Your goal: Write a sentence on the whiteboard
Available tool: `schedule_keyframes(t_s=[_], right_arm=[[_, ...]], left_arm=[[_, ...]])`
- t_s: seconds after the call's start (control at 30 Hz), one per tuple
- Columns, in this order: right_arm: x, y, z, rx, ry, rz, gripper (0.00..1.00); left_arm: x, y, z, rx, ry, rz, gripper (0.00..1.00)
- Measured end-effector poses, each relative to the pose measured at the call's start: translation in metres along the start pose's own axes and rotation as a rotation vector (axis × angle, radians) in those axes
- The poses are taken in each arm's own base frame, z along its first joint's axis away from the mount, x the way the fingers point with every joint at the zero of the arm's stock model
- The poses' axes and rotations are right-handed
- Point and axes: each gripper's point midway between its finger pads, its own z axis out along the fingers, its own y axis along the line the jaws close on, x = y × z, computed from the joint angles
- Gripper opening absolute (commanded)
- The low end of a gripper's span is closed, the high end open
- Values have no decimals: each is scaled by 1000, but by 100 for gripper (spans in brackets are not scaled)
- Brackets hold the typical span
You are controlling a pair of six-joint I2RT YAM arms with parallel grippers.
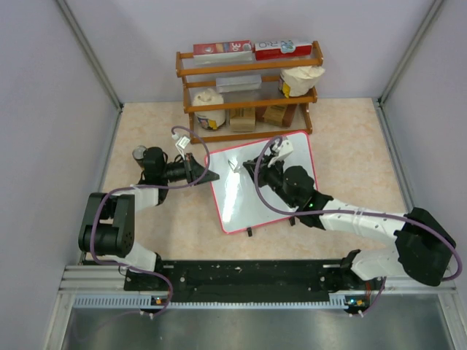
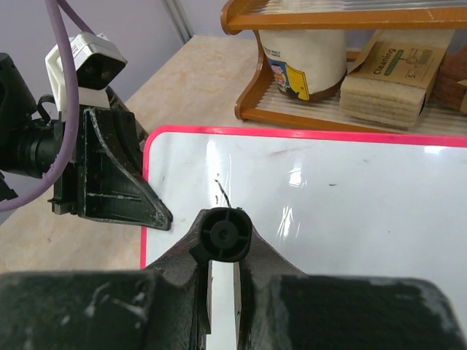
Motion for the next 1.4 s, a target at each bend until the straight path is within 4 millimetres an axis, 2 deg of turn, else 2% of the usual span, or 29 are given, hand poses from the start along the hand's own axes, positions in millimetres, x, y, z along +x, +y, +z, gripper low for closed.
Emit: schedule_keyframes(t_s=[0.13, 0.3, 0.37, 0.93, 1.2, 1.4], right_arm=[[-3, -5, -10, 8, -7, 18, 0], [-36, -13, -18, 18, -92, 53, 0], [-40, -17, -18, 28, -102, 55, 0], [-31, -13, 0, 14, -58, 29, 0], [-15, -17, 6, 30, -23, 23, 0], [-16, -16, 7, 28, -31, 29, 0]], left_arm=[[0, 0, 0, 1, 0, 2, 0], [0, 0, 0, 1, 0, 3, 0], [0, 0, 0, 1, 0, 3, 0], [0, 0, 0, 1, 1, 3, 0], [0, 0, 0, 0, 1, 2, 0], [0, 0, 0, 0, 1, 0, 0]])
